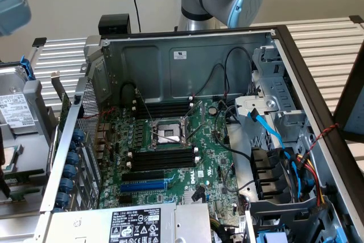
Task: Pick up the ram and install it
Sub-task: 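Reach for the ram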
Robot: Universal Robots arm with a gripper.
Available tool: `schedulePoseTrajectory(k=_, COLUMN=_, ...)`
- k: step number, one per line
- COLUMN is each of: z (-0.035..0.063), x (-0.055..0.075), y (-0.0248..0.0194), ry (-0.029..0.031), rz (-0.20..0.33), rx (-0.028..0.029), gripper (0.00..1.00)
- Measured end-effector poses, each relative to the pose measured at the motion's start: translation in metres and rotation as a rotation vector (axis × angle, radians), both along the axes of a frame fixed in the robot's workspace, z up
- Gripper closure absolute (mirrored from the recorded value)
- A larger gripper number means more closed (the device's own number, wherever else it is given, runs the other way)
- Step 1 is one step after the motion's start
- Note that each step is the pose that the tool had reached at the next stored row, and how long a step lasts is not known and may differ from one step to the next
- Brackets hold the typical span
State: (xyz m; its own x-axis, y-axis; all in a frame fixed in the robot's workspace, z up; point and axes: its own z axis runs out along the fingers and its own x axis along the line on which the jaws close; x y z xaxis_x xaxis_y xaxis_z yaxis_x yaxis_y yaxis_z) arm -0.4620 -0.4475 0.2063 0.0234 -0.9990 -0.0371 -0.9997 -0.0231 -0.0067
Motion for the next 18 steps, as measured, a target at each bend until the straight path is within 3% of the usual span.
schedulePoseTrajectory(k=18, z=0.0505, x=0.0, y=0.0, ry=-0.0005, rz=0.0, rx=-0.0002, gripper=0.88)
